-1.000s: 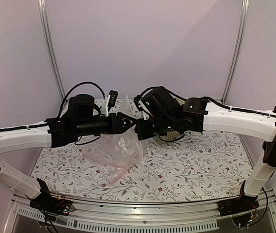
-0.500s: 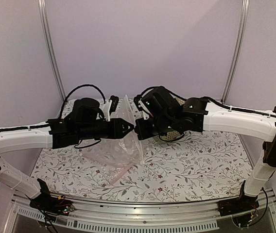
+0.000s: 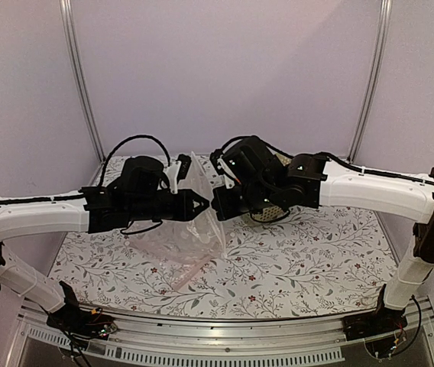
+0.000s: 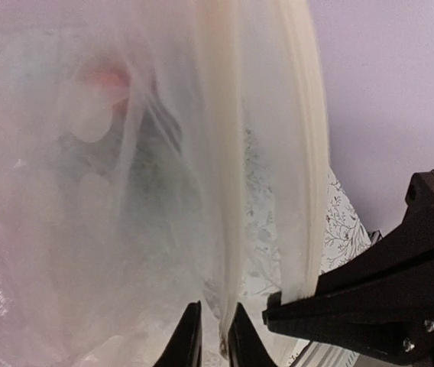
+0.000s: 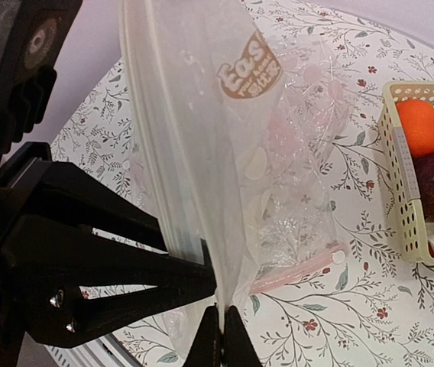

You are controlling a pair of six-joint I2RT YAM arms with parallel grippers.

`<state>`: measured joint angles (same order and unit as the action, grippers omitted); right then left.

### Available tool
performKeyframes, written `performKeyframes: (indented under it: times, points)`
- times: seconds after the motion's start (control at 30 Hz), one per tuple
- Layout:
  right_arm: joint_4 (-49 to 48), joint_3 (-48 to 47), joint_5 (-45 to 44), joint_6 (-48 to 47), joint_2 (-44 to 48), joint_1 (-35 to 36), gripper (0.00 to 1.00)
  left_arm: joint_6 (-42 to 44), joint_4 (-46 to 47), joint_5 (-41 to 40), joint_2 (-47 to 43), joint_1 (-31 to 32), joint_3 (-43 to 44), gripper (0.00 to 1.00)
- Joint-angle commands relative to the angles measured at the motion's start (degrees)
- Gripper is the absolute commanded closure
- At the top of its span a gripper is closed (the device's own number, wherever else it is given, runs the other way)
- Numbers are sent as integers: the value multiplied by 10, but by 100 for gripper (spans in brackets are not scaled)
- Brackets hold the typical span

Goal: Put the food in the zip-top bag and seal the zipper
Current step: Open the zipper food storage bag at the center of the board.

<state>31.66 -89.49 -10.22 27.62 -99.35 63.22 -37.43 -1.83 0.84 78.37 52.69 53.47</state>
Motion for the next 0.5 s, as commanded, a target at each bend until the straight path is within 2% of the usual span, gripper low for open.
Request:
performKeyframes:
  times: [0.0, 0.17, 0.27, 0.47]
  points:
    - [-2, 6, -23, 2, 16, -1, 100, 12, -21, -7, -1, 6, 13, 93]
    - [15, 14, -56, 23, 16, -11, 100, 35, -58, -7, -19, 0, 19, 100]
    - [14, 35, -49, 58, 20, -29, 100, 50, -87, -6, -37, -14, 22, 100]
    - [3, 71, -27, 103, 25, -56, 100, 72, -146, 67, -63, -68, 30, 100]
